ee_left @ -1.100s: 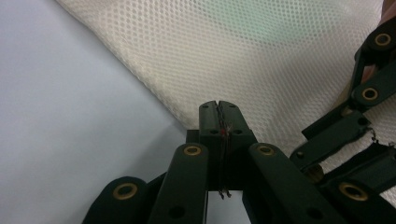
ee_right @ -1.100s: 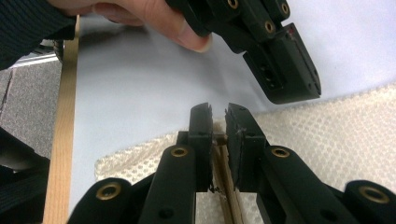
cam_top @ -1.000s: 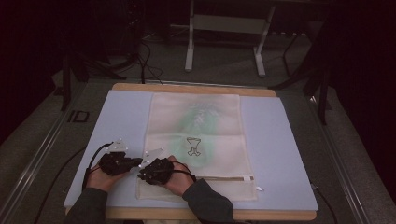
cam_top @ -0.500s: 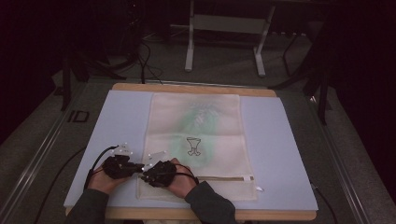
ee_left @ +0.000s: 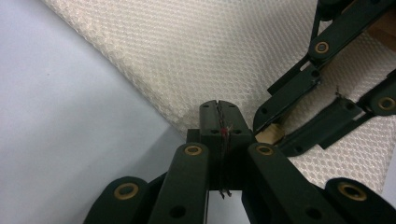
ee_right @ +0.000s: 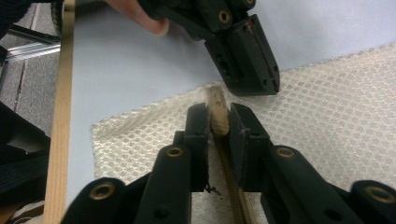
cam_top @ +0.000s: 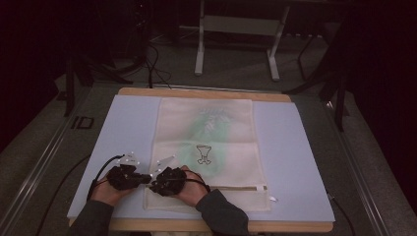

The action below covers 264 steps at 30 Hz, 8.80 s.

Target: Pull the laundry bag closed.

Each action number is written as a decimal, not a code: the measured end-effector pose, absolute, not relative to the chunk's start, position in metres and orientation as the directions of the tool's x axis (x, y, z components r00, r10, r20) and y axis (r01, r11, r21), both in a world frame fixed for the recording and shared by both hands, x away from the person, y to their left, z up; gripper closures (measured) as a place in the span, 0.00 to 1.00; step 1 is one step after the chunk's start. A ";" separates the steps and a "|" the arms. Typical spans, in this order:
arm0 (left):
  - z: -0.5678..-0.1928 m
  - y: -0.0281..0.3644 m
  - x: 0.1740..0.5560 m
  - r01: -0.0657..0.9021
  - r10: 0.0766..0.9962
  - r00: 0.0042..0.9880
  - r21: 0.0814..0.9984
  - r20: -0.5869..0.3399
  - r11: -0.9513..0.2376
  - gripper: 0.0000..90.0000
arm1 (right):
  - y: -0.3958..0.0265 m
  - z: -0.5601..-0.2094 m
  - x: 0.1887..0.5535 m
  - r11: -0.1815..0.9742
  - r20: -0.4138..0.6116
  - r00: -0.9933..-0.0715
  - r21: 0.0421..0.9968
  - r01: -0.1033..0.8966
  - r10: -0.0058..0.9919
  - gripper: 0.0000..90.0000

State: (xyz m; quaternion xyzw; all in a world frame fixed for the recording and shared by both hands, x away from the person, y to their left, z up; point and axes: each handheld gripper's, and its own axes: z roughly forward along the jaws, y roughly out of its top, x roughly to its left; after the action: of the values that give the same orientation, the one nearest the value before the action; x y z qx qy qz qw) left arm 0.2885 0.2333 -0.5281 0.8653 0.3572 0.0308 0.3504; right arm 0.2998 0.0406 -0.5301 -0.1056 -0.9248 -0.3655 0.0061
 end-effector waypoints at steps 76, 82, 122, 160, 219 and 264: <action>-0.529 0.231 0.288 0.593 0.631 0.751 0.619 -0.193 -0.515 1.00 | 0.049 -0.518 0.299 0.815 0.009 -0.991 0.569 0.114 0.133 0.93; -0.529 0.231 0.288 0.593 0.632 0.750 0.619 -0.194 -0.514 1.00 | 0.048 -0.517 0.297 0.819 0.000 -0.991 0.564 0.109 0.132 0.94; -0.529 0.229 0.288 0.603 0.635 0.745 0.614 -0.206 -0.509 1.00 | 0.041 -0.522 0.314 0.789 0.153 -0.980 0.583 0.192 0.125 0.89; -0.529 0.231 0.289 0.603 0.626 0.749 0.615 -0.217 -0.508 1.00 | 0.026 -0.511 0.297 0.858 -0.048 -0.997 0.513 0.028 0.062 0.93; -0.529 0.231 0.289 0.604 0.625 0.749 0.613 -0.219 -0.509 1.00 | -0.023 -0.509 0.295 0.863 -0.025 -0.996 0.501 0.058 0.082 0.94; -0.530 0.231 0.289 0.607 0.628 0.746 0.615 -0.223 -0.503 1.00 | -0.075 -0.502 0.295 0.882 -0.018 -0.994 0.463 0.088 0.108 0.94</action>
State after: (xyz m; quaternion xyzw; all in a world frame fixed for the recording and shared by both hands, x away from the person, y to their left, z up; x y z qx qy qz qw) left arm 0.2889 0.2311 -0.5296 0.8669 0.3561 0.0148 0.3486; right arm 0.2950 -0.0749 -0.5017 -0.0506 -0.9698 -0.2375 -0.0215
